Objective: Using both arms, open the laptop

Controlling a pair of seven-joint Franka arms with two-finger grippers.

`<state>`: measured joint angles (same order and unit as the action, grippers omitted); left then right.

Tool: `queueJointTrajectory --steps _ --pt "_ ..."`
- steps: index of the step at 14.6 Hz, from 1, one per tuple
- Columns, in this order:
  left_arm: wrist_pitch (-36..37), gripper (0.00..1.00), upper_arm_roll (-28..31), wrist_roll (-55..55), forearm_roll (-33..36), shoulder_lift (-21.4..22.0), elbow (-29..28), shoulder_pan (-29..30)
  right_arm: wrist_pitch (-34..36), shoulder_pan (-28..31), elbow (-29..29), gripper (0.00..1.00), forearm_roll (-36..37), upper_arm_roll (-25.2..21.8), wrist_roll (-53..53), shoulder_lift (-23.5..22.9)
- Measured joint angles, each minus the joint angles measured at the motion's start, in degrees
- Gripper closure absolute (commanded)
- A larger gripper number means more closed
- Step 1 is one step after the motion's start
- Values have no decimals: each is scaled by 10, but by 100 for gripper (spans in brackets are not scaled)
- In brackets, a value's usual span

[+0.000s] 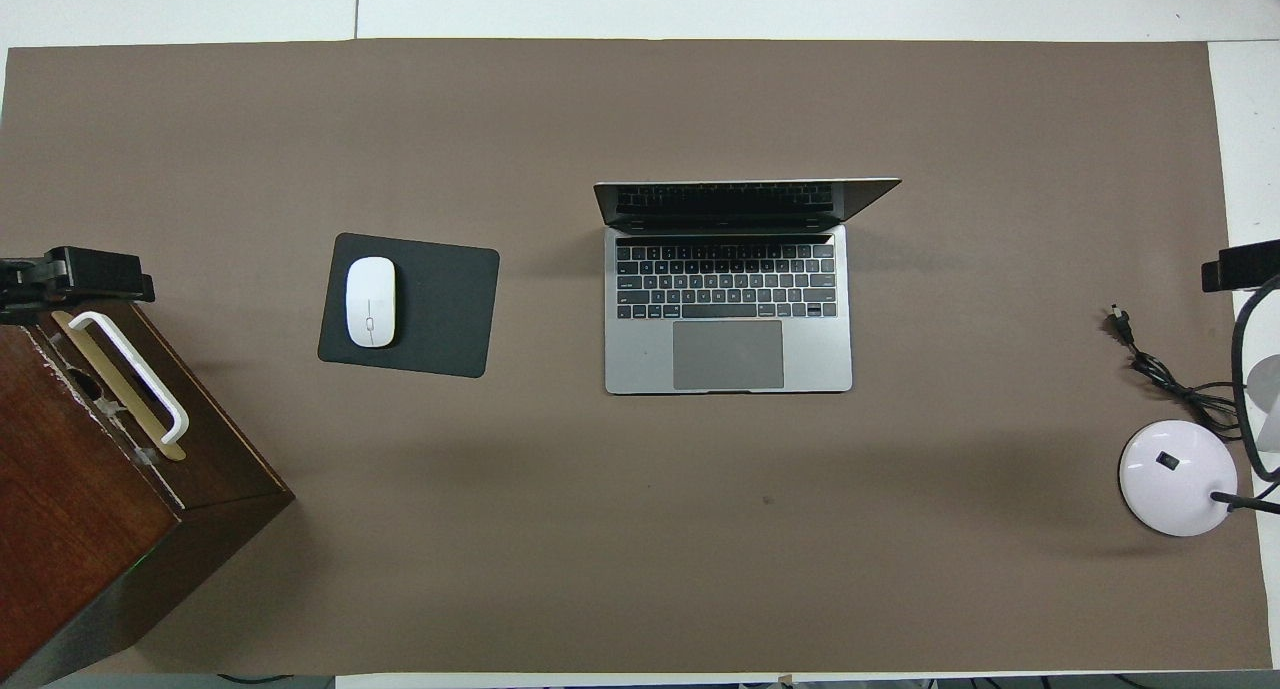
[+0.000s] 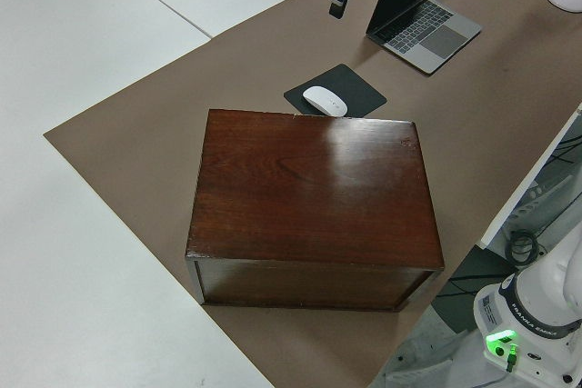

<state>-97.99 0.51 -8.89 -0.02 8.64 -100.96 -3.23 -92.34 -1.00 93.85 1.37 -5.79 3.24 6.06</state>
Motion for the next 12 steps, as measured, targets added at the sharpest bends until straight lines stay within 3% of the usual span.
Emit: queueJointTrajectory --steps 7,12 --pt "24 0 -1 0 -6 -47 44 7 5 0 -1 0 -1 1 0 -1" --pt "46 0 -7 0 -8 -55 46 6 8 0 1 0 -1 2 0 -1"
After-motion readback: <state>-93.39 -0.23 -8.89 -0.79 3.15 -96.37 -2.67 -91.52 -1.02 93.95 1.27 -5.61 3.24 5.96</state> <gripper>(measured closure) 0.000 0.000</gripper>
